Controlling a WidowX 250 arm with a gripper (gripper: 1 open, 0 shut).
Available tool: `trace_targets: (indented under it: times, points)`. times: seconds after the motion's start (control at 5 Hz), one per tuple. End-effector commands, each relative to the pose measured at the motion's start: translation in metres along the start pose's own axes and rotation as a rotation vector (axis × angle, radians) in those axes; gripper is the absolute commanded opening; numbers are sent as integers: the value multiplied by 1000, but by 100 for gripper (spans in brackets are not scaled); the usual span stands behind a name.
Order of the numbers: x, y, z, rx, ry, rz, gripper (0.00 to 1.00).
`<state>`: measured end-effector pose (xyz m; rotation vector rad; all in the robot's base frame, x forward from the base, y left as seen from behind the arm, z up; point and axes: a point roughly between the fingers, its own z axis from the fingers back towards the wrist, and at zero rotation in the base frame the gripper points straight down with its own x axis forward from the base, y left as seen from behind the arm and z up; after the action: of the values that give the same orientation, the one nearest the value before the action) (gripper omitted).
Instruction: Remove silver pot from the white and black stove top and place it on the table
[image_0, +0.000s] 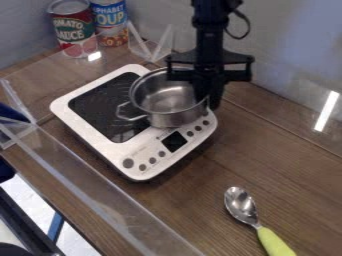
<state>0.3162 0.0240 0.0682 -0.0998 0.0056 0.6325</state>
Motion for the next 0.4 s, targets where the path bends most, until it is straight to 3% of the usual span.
trace_targets:
  times: [0.0,0.2]
  points:
    - [-5,-24,5,-60,-51,-33,0]
    - [-17,-39,-7,-74,-66,-48,0]
